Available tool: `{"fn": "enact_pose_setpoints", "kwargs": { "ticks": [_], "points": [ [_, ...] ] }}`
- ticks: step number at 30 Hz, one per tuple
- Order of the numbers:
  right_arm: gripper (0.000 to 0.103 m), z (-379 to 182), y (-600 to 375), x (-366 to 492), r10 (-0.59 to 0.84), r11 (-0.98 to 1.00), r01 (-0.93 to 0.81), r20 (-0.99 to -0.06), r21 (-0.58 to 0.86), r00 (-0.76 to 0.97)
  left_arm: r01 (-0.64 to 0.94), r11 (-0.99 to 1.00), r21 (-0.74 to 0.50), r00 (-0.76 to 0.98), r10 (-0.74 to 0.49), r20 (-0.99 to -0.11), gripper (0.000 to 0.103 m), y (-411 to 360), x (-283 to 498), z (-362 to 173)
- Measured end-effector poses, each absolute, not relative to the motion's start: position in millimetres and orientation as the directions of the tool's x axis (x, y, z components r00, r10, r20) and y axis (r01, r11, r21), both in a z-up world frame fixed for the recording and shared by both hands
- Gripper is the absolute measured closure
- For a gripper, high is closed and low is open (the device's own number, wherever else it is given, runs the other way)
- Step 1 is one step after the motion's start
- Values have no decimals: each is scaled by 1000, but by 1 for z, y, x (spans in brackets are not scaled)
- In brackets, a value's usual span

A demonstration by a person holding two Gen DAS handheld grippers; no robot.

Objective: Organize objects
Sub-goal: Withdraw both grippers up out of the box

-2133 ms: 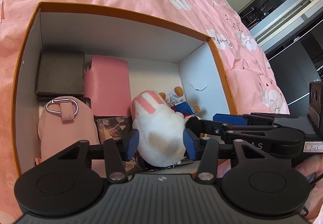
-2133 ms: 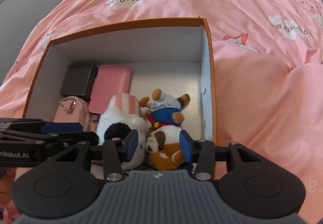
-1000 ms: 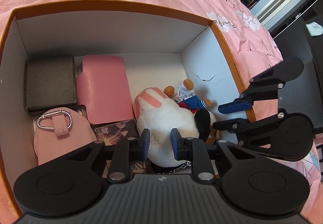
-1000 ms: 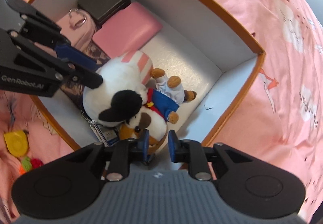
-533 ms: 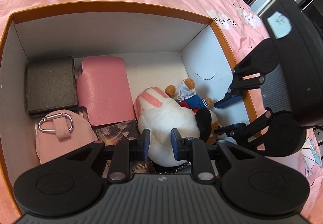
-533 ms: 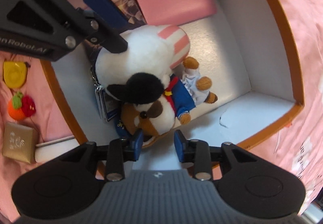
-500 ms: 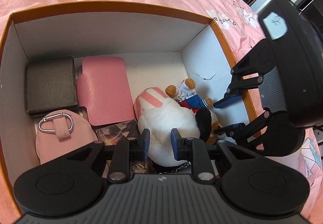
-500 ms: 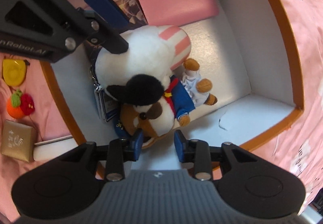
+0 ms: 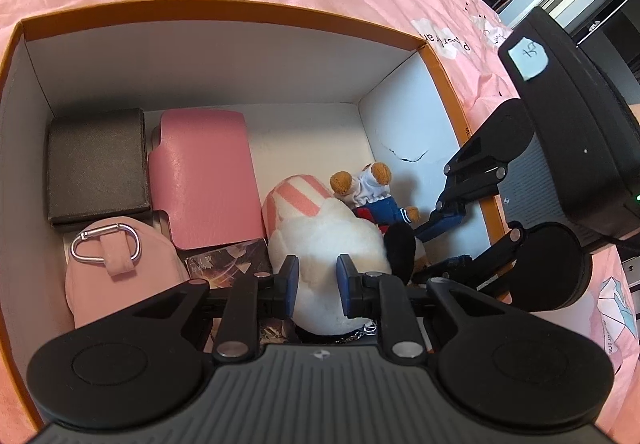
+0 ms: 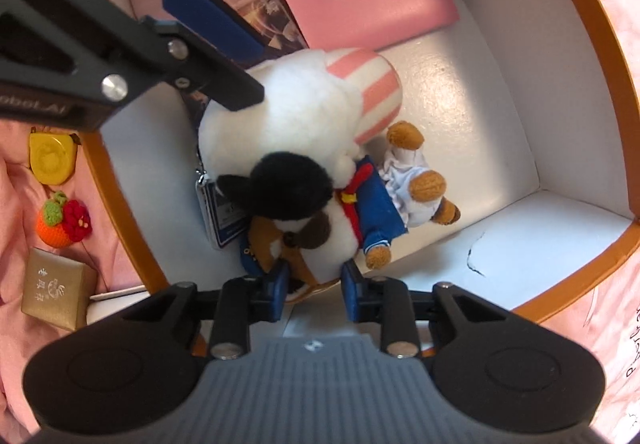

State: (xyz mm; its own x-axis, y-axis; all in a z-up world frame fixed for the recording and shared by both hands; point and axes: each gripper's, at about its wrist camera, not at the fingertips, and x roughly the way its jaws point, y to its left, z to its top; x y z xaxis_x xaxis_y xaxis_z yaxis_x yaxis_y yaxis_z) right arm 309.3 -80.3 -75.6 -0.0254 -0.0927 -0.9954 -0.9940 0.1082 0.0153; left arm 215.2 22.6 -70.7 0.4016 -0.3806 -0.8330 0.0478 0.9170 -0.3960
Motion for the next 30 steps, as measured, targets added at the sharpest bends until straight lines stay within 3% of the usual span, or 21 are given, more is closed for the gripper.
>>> {"fn": "enact_pose_setpoints", "kwargs": {
  "ticks": [6, 12, 16, 23, 30],
  "points": [
    [73, -58, -87, 313, -68, 147, -988, -997, -42, 33, 41, 923, -383, 436, -361, -824, 80, 24, 208, -59],
    [72, -5, -109, 298, 90, 269, -948, -976, -168, 199, 110, 919, -380, 495, -382, -780, 80, 22, 174, -26],
    [67, 26, -136, 272, 215, 382, -909, -940, -168, 265, 171, 910, -378, 498, -411, -764, 79, 16, 143, -8],
    [67, 29, -163, 171, 350, 582, -805, -859, -112, 373, 207, 901, -381, 440, -434, -786, 77, -10, 101, -6],
    [67, 3, -186, 131, 323, 784, -619, -820, -49, 473, 256, 905, -339, 372, -416, -830, 75, -38, 75, -28]
  ]
}}
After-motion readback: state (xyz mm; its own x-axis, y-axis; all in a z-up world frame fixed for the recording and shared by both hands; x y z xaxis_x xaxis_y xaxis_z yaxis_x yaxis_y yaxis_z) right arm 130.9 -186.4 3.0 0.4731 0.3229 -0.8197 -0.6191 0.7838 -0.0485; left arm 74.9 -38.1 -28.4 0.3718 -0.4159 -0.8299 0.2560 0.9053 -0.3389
